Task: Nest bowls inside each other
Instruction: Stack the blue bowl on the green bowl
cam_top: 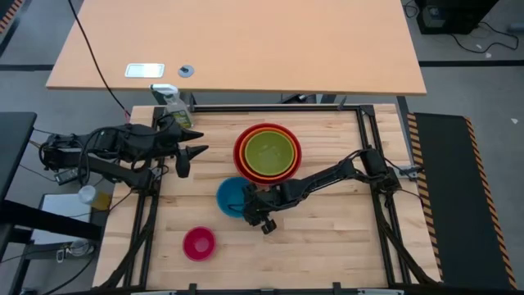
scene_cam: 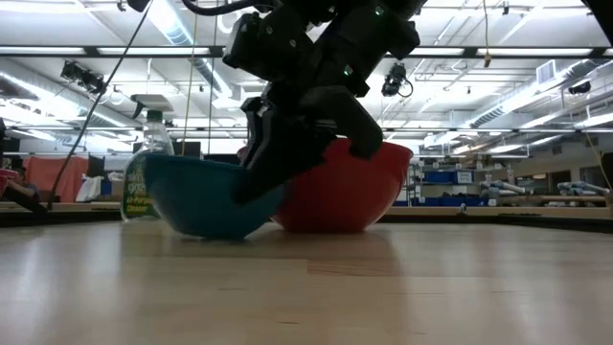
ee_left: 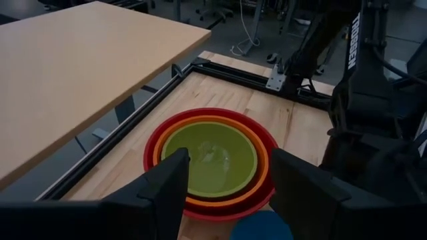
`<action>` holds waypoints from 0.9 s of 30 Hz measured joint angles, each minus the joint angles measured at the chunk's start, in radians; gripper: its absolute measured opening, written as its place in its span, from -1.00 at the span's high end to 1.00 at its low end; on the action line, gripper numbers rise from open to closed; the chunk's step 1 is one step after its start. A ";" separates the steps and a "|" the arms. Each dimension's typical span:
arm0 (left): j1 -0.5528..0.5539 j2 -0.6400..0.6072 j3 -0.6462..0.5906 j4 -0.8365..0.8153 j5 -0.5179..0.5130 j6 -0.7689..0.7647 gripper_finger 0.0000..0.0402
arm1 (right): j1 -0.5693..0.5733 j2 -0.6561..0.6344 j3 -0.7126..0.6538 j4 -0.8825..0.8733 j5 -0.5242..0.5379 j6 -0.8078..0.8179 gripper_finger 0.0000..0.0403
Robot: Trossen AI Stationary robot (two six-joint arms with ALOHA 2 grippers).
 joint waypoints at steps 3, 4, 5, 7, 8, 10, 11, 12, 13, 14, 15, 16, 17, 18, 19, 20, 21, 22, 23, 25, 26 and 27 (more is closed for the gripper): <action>0.000 0.000 0.000 0.000 0.000 0.000 -0.07 | -0.004 -0.001 0.001 0.008 -0.006 -0.007 0.83; 0.000 0.000 0.000 0.000 0.000 0.000 -0.07 | -0.005 -0.003 0.002 0.013 -0.009 -0.007 0.87; 0.000 0.000 0.000 0.000 0.000 0.000 -0.07 | -0.005 -0.004 0.003 0.016 -0.014 -0.007 0.90; 0.000 0.000 0.000 0.000 0.000 0.000 -0.07 | -0.006 -0.005 0.003 0.023 -0.018 -0.013 0.90; 0.000 0.000 0.000 0.000 0.000 0.000 -0.07 | -0.006 -0.005 0.003 0.026 -0.018 -0.017 0.90; 0.000 0.000 0.000 0.000 0.000 0.000 -0.07 | -0.006 -0.003 0.011 0.022 -0.021 -0.026 0.87; 0.000 0.000 0.000 0.000 0.000 0.000 -0.07 | -0.005 -0.002 0.019 0.020 -0.025 -0.034 0.86; 0.000 0.000 0.000 0.000 0.000 0.000 -0.07 | -0.004 -0.001 0.028 0.018 -0.027 -0.040 0.84; 0.000 0.000 0.000 0.000 0.000 0.000 -0.07 | -0.003 0.001 0.042 0.010 -0.029 -0.047 0.84; 0.000 0.000 0.000 0.000 0.000 0.000 -0.07 | -0.003 0.001 0.057 0.005 -0.030 -0.052 0.84; 0.000 0.000 0.000 0.000 0.000 0.000 -0.07 | -0.003 0.001 0.078 -0.001 -0.029 -0.054 0.85; 0.000 0.000 0.000 0.000 0.000 0.000 -0.07 | -0.003 -0.002 0.100 -0.008 -0.023 -0.055 0.87; 0.000 0.000 0.000 0.000 0.000 0.000 -0.07 | -0.003 -0.005 0.124 -0.016 -0.014 -0.057 0.88; 0.000 0.000 0.000 0.000 0.000 0.000 -0.07 | -0.003 -0.008 0.151 -0.030 -0.001 -0.059 0.89; 0.000 0.000 0.000 0.000 0.000 0.000 -0.07 | -0.004 -0.014 0.179 -0.049 0.013 -0.062 0.90; 0.000 0.000 0.000 0.000 0.000 0.000 -0.07 | -0.004 -0.017 0.208 -0.069 0.027 -0.070 0.89; 0.000 0.000 0.000 0.000 0.000 0.000 -0.07 | -0.005 -0.020 0.235 -0.085 0.047 -0.086 0.89; 0.000 -0.002 0.000 0.001 0.000 0.000 -0.07 | -0.005 -0.027 0.262 -0.101 0.075 -0.109 0.87; 0.000 -0.003 0.000 0.005 0.000 0.000 -0.07 | -0.004 -0.032 0.286 -0.125 0.108 -0.136 0.86; 0.000 -0.006 0.000 0.025 -0.001 0.005 -0.07 | -0.006 -0.035 0.336 -0.182 0.178 -0.181 0.85; 0.000 -0.008 0.000 0.033 0.000 0.011 -0.07 | -0.009 -0.035 0.360 -0.214 0.208 -0.193 0.85; 0.000 -0.008 0.000 0.042 -0.001 0.017 -0.07 | -0.013 -0.035 0.383 -0.261 0.231 -0.198 0.85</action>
